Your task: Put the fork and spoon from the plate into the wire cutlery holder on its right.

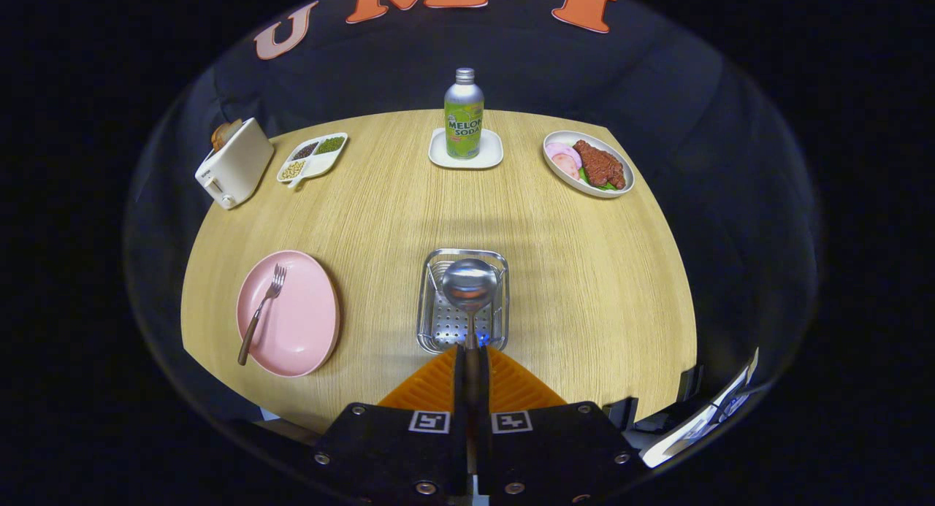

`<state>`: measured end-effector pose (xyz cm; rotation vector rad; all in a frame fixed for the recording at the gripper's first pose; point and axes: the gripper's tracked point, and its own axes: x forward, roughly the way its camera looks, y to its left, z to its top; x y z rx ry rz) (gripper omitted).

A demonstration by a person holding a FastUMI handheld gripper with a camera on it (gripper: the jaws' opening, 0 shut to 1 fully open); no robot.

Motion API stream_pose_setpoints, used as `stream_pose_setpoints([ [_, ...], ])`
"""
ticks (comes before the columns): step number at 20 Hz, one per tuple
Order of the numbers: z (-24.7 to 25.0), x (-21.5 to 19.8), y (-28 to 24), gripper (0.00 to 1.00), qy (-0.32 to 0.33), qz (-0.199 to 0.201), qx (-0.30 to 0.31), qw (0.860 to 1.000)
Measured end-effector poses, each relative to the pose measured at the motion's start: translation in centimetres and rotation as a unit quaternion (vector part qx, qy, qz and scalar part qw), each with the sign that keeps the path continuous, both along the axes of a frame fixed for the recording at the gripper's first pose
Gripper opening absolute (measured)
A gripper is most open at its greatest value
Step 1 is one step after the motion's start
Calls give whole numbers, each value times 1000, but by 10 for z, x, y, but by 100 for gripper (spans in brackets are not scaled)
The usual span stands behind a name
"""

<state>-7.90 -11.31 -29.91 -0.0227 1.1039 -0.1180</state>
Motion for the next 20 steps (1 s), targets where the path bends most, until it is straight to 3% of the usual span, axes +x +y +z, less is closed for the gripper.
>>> stream_pose_setpoints([
  [6, 5, 20, -6, 10, -17, 10, -12, 1000],
  [11, 36, 52, -1, 15, -99, 5, -7, 995],
  [16, 85, 78, 8, 25, -215, -5, -8, 976],
  [20, 122, 90, 28, 43, -293, -13, 15, 956],
])
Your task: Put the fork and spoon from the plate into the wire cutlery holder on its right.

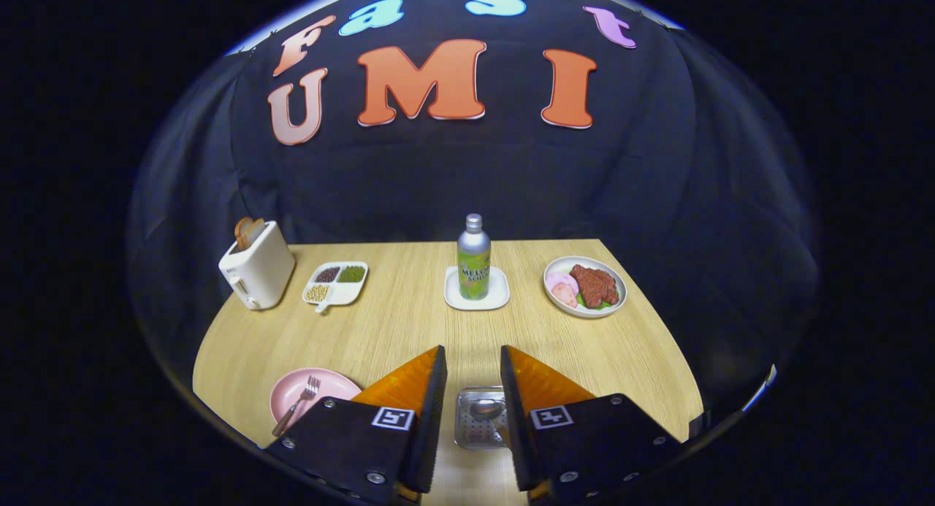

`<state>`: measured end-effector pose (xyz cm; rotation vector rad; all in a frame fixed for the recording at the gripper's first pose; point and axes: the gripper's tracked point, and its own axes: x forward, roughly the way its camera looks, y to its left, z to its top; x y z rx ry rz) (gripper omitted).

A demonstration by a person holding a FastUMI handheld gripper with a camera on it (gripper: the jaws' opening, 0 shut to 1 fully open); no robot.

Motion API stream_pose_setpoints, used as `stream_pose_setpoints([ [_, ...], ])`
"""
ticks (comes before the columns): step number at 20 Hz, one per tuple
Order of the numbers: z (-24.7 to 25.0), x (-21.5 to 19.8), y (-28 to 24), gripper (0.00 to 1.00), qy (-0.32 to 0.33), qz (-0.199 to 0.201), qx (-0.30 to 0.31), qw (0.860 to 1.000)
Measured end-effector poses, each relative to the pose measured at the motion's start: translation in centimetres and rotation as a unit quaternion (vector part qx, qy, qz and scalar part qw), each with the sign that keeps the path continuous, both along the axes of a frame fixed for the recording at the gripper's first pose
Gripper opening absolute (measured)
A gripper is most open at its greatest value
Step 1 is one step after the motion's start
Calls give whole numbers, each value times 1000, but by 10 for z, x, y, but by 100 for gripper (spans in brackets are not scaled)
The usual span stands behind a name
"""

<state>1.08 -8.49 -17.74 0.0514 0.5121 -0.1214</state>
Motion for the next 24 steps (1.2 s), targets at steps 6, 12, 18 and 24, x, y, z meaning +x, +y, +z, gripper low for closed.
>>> stream_pose_setpoints([
  [6, 49, 9, 31, 81, -102, 4, -38, 994],
  [12, 68, 18, 87, 94, -145, 31, -49, 988],
  [18, 58, 30, 156, 94, -139, 68, -24, 988],
  [24, 29, 32, 210, 94, -112, 82, -13, 990],
])
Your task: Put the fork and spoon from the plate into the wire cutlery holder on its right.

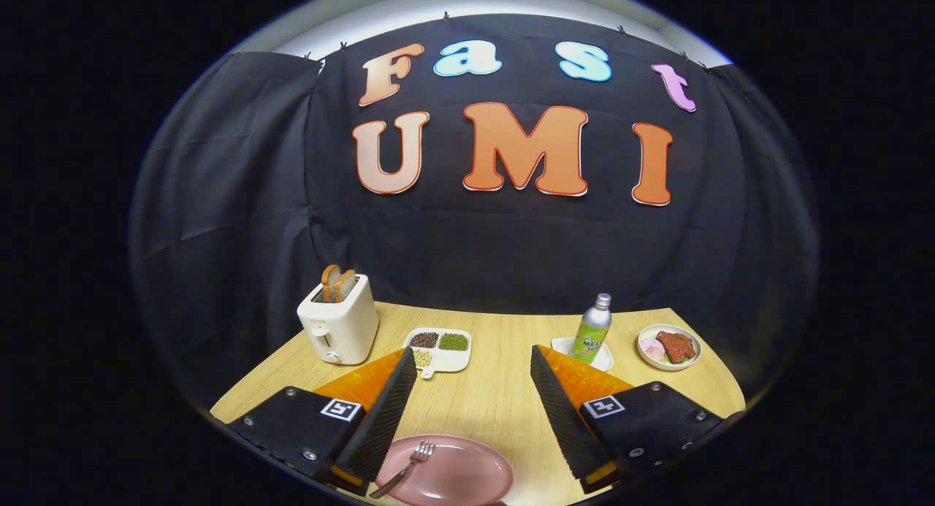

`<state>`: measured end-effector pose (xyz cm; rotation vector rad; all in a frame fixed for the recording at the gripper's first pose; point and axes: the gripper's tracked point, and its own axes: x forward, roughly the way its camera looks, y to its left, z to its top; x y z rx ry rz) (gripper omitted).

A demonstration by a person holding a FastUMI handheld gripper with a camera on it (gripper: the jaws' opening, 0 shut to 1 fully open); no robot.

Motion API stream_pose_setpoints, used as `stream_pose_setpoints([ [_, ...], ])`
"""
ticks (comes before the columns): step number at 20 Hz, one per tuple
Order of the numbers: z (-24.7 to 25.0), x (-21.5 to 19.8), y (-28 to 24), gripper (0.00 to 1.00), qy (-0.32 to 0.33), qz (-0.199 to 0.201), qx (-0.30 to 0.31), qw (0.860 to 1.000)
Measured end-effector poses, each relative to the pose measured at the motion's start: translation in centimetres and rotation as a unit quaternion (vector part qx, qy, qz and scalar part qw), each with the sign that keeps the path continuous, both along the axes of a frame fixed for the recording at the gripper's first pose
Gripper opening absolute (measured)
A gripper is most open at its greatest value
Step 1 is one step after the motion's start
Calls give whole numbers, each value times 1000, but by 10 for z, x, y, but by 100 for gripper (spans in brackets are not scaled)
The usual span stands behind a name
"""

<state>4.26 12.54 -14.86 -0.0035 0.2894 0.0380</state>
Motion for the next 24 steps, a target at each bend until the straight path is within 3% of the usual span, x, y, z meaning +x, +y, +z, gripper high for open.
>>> stream_pose_setpoints([
  [6, -71, -13, 35, 95, 101, -2, 13, 995],
  [12, -151, -50, 52, 93, 233, -1, 18, 972],
  [17, -212, -91, 67, 79, 371, 24, 3, 928],
  [24, -242, -108, 77, 48, 450, 27, 3, 893],
])
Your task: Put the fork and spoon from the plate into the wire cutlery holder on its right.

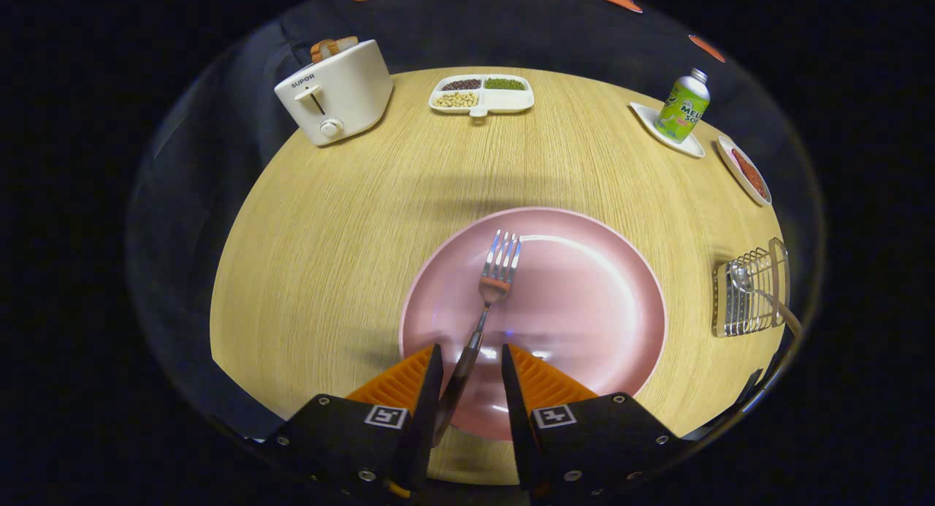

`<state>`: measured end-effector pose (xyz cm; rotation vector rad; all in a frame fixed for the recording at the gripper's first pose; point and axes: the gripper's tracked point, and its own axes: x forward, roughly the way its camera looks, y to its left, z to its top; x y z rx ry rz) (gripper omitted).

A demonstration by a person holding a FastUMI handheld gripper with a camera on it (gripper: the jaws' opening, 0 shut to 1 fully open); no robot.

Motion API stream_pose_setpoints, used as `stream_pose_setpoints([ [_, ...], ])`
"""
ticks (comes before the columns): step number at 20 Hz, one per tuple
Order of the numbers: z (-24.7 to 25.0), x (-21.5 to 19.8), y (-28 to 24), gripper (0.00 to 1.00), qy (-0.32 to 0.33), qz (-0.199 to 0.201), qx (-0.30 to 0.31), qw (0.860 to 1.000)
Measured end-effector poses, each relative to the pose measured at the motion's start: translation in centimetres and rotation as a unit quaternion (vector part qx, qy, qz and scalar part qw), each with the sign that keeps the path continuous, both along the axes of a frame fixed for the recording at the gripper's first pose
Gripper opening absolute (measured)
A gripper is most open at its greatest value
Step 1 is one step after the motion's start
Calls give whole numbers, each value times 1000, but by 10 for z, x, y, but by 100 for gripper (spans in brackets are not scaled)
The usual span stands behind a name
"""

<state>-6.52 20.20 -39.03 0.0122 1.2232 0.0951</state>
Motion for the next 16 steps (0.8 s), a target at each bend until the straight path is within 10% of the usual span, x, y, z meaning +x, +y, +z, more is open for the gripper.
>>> stream_pose_setpoints([
  [7, -13, -10, -11, 15, 42, -13, -20, 999],
  [16, 9, -2, -36, 3, -2, -4, -4, 1000],
])
